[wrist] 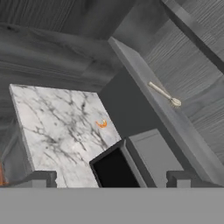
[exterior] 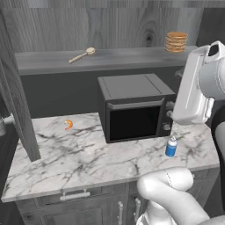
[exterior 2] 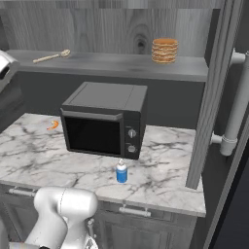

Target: Pick the dish brush and soap dispenser from the cabinet and place them on the counter.

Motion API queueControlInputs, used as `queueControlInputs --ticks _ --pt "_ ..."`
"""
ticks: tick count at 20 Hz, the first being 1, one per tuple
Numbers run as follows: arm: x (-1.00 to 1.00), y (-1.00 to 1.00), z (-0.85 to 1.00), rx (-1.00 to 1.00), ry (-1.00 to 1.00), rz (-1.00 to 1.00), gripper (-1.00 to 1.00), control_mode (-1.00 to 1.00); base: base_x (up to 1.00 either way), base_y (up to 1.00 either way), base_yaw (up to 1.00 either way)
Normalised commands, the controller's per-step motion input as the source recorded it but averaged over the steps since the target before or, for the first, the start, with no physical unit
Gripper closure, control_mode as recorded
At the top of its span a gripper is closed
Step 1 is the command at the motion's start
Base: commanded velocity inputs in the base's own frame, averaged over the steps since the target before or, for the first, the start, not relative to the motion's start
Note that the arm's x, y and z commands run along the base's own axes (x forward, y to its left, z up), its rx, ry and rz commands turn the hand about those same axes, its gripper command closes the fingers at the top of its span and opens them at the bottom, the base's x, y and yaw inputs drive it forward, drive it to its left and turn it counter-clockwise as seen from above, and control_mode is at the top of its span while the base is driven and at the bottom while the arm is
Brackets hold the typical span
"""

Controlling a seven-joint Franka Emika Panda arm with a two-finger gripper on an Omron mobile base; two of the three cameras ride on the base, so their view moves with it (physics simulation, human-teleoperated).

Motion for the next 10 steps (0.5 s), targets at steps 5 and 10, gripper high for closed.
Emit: queueControlInputs --ticks 5,10 --pt "0.00 0.01 -0.05 0.08 -0.17 0.00 -1.00 -1.00 0.00 0.00 0.00" --pt "0.00 0.00 0.01 0.15 -0.08 -0.07 -1.00 -1.00 0.00 0.00 0.00"
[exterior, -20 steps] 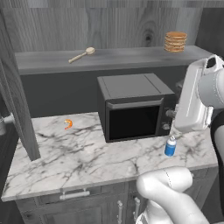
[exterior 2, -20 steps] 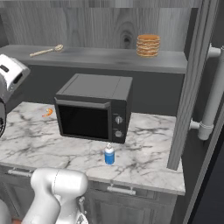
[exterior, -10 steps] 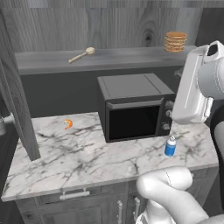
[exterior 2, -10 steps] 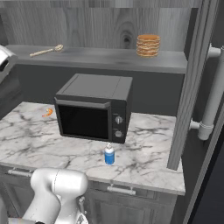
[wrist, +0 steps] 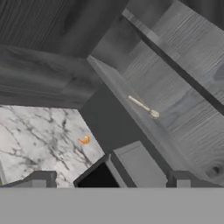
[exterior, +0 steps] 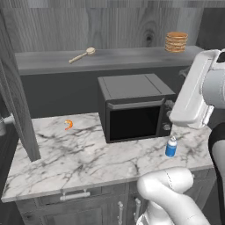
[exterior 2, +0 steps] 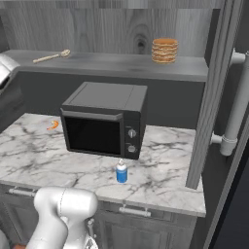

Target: Pick the dish brush and soap dispenser from the cabinet and place them on the counter.

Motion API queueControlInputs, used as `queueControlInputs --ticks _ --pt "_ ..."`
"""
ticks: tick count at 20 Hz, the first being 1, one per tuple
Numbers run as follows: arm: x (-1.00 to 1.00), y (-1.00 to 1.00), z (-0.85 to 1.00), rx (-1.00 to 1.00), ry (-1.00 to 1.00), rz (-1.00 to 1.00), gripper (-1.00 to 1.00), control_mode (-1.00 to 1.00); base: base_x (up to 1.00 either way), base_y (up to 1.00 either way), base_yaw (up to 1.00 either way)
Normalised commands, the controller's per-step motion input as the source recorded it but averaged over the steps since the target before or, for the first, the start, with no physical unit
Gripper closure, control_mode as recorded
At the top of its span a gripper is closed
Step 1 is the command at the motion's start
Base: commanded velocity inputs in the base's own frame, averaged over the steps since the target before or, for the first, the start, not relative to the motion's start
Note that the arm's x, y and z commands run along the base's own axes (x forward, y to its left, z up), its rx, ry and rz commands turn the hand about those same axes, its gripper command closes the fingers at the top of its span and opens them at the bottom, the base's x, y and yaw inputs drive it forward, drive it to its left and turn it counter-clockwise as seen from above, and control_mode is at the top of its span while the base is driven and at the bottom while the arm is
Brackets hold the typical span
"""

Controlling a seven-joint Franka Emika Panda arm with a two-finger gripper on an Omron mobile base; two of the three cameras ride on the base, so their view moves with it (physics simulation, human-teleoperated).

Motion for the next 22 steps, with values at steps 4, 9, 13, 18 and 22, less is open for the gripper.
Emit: queueControlInputs --ticks 4,9,13,18,22 --pt "-0.02 0.00 0.05 0.21 -0.02 -0.14 -1.00 -1.00 0.00 0.00 0.00" --pt "-0.13 0.00 0.15 0.25 0.00 -0.21 -1.00 -1.00 0.00 0.00 0.00" --pt "-0.16 0.00 0.27 0.27 0.00 -0.23 -1.00 -1.00 0.00 0.00 0.00" --pt "-0.14 0.00 0.31 0.26 0.03 -0.23 -1.00 -1.00 0.00 0.00 0.00" --pt "0.00 0.00 0.33 0.24 0.08 -0.18 -1.00 -1.00 0.00 0.00 0.00"
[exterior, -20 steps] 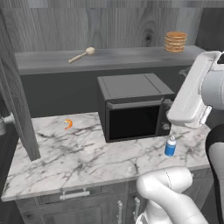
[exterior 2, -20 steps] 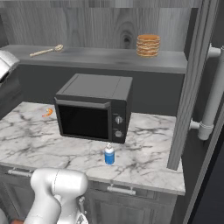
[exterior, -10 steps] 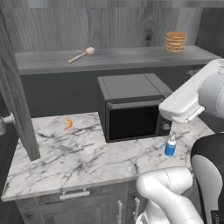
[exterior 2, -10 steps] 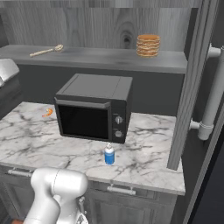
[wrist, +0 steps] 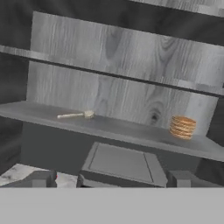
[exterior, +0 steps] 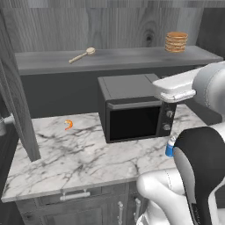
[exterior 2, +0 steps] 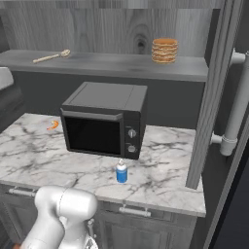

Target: Pick the dish brush and soap dispenser from the cabinet and place them on the counter.

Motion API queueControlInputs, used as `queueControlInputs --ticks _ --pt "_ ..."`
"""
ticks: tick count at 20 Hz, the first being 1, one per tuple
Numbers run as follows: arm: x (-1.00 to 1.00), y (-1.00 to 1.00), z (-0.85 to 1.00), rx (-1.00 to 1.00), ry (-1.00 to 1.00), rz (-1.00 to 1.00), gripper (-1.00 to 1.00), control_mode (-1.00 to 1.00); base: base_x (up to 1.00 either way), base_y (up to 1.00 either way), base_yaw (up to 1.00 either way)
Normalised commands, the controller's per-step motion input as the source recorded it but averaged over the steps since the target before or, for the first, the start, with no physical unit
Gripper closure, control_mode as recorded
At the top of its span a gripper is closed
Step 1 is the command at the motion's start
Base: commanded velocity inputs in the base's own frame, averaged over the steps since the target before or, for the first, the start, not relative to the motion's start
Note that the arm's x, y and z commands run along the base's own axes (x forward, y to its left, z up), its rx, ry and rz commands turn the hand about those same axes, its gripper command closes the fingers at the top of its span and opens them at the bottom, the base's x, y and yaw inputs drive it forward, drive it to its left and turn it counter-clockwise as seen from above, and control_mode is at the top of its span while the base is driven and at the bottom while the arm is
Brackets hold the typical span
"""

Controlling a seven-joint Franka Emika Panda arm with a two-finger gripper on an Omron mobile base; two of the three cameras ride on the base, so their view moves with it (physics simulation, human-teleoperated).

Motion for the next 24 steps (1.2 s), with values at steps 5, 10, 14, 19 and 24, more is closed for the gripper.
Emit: queueControlInputs --ticks 5,10,14,19,24 --pt "0.24 0.00 0.10 0.17 0.08 -0.09 -1.00 -1.00 0.00 0.00 0.00" --pt "0.24 0.00 0.01 0.16 0.13 -0.04 -1.00 -1.00 0.00 0.00 0.00" --pt "0.29 0.00 -0.01 0.15 0.09 -0.03 -1.00 -1.00 0.00 0.00 0.00" --pt "0.19 0.06 0.03 0.10 0.04 -0.07 -1.00 -1.00 0.00 0.00 0.00" --pt "0.03 0.19 0.01 0.03 -0.01 -0.07 -1.00 -1.00 0.00 0.00 0.00"
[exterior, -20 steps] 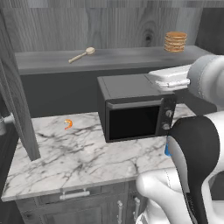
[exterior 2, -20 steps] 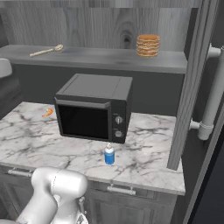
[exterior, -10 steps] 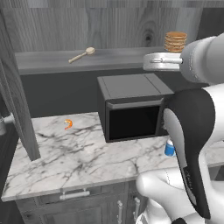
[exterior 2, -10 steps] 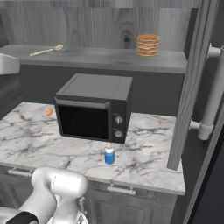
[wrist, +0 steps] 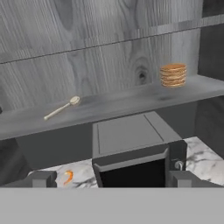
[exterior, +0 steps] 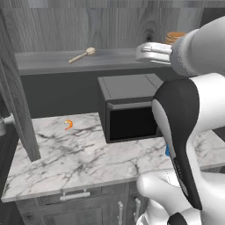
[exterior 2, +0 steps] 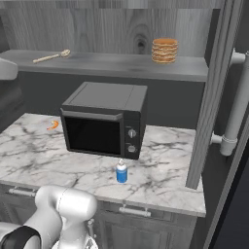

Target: Pick the dish brush and soap dispenser from the cabinet and place them on the counter.

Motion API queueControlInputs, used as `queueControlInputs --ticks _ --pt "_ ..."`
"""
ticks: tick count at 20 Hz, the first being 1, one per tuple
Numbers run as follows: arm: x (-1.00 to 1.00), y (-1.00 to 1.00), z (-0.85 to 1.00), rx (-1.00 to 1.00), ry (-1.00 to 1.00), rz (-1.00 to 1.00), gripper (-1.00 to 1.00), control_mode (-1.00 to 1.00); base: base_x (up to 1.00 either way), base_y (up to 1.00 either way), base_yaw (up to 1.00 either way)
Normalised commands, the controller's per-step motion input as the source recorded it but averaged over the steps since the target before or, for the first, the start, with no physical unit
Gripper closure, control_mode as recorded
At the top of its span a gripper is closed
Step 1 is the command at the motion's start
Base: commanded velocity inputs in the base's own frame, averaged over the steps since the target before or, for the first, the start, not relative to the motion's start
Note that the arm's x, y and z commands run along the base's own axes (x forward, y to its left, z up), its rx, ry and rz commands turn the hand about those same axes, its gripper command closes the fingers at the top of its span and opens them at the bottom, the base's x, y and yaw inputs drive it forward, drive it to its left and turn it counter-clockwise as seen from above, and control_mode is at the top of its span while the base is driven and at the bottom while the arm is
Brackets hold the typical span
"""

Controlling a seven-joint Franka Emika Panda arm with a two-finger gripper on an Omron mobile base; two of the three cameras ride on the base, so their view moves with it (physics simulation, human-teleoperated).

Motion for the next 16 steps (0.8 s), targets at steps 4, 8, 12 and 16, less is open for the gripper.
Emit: queueControlInputs --ticks 4,8,12,16 --pt "0.06 0.22 -0.04 0.00 -0.04 -0.06 -1.00 -1.00 0.00 0.00 0.00" --pt "0.18 0.15 -0.03 0.00 -0.02 -0.04 -1.00 -1.00 0.00 0.00 0.00" --pt "0.24 0.10 -0.03 0.00 0.00 0.00 -1.00 -1.00 0.00 0.00 0.00" --pt "0.29 0.07 -0.07 0.00 0.00 0.00 -1.00 -1.00 0.00 0.00 0.00"
